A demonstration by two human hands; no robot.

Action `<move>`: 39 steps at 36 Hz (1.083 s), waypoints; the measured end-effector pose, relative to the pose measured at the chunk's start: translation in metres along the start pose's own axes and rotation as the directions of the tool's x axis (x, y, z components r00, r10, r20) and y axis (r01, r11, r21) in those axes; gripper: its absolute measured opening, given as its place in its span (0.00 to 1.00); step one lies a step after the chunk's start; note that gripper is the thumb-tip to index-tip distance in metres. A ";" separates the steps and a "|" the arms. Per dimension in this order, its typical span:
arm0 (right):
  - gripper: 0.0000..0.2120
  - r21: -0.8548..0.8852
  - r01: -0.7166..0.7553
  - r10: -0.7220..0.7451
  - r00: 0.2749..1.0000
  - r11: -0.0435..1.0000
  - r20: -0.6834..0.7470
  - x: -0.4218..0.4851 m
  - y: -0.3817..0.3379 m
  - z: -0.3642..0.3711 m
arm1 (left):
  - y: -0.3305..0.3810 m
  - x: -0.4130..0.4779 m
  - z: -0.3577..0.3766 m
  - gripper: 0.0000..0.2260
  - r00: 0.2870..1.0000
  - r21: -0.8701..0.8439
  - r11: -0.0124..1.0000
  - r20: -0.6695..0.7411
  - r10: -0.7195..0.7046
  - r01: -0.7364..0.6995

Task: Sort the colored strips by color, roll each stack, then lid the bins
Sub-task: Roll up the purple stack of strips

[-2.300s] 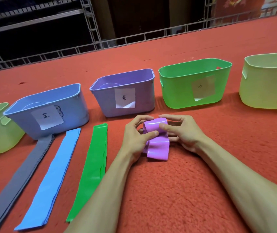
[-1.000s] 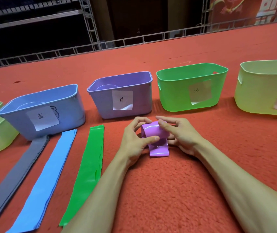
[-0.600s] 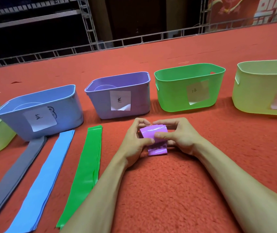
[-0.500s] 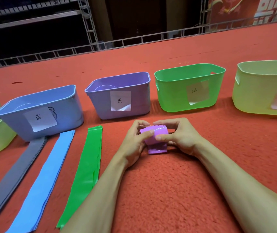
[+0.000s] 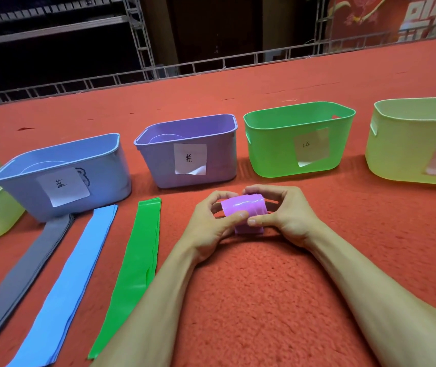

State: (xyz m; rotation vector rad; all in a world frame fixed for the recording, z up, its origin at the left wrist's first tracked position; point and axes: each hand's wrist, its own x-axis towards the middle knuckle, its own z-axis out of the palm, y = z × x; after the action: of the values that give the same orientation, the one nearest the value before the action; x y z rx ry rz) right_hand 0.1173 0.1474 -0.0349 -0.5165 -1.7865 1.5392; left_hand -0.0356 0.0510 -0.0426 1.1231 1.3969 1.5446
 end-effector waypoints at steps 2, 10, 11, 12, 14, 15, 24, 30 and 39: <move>0.29 -0.015 -0.005 0.006 1.000 1.000 0.008 0.001 0.001 0.000 | 0.001 -0.001 0.000 0.17 1.000 -0.045 0.999 -0.026 -0.007 0.006; 0.29 -0.032 -0.046 0.050 0.991 0.998 0.127 0.004 0.002 -0.005 | 0.001 -0.001 -0.001 0.25 0.997 -0.048 0.998 -0.075 0.036 -0.040; 0.27 0.003 -0.064 0.063 0.989 0.998 0.131 0.004 0.002 -0.005 | 0.001 -0.001 0.000 0.25 0.996 -0.037 0.998 -0.077 0.043 -0.045; 0.25 0.017 -0.077 0.074 0.988 0.997 0.135 0.003 0.002 -0.005 | 0.002 -0.001 0.000 0.24 0.996 -0.025 0.998 -0.075 0.047 -0.049; 0.23 -0.061 -0.050 0.057 0.991 0.997 0.119 0.002 0.000 -0.006 | 0.002 -0.001 0.000 0.24 0.996 -0.005 0.999 -0.065 0.053 -0.054; 0.22 -0.110 -0.026 0.038 0.993 0.994 0.112 0.002 -0.001 -0.006 | 0.001 -0.001 0.000 0.25 0.996 0.010 0.998 -0.062 0.059 -0.058; 0.25 -0.258 0.027 0.008 0.991 0.966 0.136 0.001 -0.003 -0.004 | 0.001 -0.002 -0.003 0.25 0.998 0.247 0.967 0.008 0.065 -0.065; 0.26 -0.316 0.058 -0.008 0.988 0.947 0.156 -0.001 -0.004 -0.002 | 0.008 -0.006 -0.007 0.23 0.996 0.345 0.935 0.058 0.062 -0.078; 0.27 -0.401 0.065 0.012 0.982 0.914 0.187 -0.002 -0.005 -0.007 | 0.009 -0.007 -0.006 0.23 0.996 0.379 0.921 0.065 0.066 -0.086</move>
State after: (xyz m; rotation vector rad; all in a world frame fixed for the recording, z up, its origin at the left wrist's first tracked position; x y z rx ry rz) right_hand 0.1242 0.1499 -0.0306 -0.5540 -2.2693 1.2281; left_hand -0.0390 0.0409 -0.0348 1.4530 1.6829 1.3152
